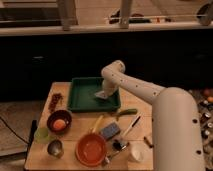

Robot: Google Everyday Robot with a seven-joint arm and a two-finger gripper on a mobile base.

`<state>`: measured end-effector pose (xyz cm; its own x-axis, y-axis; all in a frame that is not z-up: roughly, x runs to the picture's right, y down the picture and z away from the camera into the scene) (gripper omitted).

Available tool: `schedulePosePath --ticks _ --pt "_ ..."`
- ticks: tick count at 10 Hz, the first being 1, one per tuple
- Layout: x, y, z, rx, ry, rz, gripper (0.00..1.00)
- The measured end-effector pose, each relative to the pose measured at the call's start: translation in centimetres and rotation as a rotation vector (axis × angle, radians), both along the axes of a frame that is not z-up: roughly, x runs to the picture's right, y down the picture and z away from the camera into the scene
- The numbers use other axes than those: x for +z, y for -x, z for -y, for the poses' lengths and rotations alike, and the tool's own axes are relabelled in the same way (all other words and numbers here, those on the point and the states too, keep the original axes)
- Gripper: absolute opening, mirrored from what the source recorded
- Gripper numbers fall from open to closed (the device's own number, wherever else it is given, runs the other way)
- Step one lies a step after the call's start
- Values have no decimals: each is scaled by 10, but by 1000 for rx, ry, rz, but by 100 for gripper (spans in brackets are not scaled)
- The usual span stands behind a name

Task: Wipe tray with towel

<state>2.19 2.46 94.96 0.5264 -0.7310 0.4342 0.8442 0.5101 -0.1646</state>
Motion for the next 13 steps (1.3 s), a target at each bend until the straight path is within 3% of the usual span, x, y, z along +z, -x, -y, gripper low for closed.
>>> schedulePosePath --ticks 4,7,10,13 --pt "1 40 -2 -117 13 67 0" --pt "-5 49 -28 -193 55 124 0" --pt "-19 36 -54 -248 107 140 0" --pt "-22 9 -56 -237 116 106 0"
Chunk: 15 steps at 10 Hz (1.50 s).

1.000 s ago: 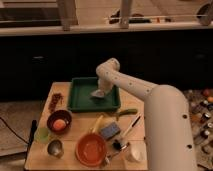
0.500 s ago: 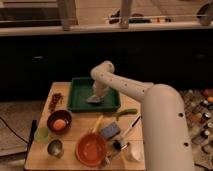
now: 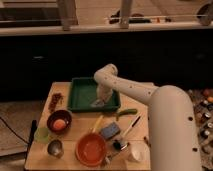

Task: Wipe tray with towel

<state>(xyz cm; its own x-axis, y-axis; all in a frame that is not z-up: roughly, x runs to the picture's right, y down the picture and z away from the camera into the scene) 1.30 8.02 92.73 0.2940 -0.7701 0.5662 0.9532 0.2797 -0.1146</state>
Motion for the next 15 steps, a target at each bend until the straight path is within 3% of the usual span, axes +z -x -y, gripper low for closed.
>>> schedulePosePath --ticks 5,9,11,15 --pt "15 -19 34 38 -45 -71 0" --pt "24 6 50 13 -65 -33 0" --pt "23 34 45 -29 -57 29 0" --pt "13 48 25 -83 -28 101 0"
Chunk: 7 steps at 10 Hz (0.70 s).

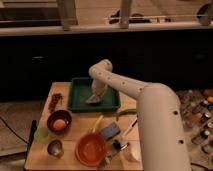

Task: Wipe tray with towel

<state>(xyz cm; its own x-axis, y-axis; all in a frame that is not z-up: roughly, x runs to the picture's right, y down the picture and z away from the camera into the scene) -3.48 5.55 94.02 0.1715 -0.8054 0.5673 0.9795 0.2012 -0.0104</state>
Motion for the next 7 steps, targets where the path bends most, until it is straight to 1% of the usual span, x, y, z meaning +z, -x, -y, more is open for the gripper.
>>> schedulePosePath --ticks 2,3,6,7 --pt "-8 -11 -12 -6 18 -2 0" --pt "-8 -21 -14 1 23 -12 0" --pt "-8 -59 -10 36 28 -78 0" --pt "-6 -64 -4 42 21 -98 0"
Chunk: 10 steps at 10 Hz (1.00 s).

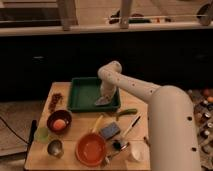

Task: Wipe tray with towel

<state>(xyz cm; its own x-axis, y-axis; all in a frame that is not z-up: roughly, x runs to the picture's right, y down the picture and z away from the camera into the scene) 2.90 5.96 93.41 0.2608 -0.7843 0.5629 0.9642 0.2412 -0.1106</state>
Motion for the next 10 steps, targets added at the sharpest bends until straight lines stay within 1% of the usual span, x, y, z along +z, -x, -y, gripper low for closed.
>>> schedulePosePath --ticks 2,3,6,7,9,10 --pt "8 1 17 -2 -22 -22 0" --pt "13 5 24 -6 -31 -23 0" --pt "21 22 35 -22 -42 -5 0" --pt "22 32 34 -38 -35 9 0" --pt "22 57 27 -75 -24 57 0" --pt "21 61 22 -91 -19 71 0"
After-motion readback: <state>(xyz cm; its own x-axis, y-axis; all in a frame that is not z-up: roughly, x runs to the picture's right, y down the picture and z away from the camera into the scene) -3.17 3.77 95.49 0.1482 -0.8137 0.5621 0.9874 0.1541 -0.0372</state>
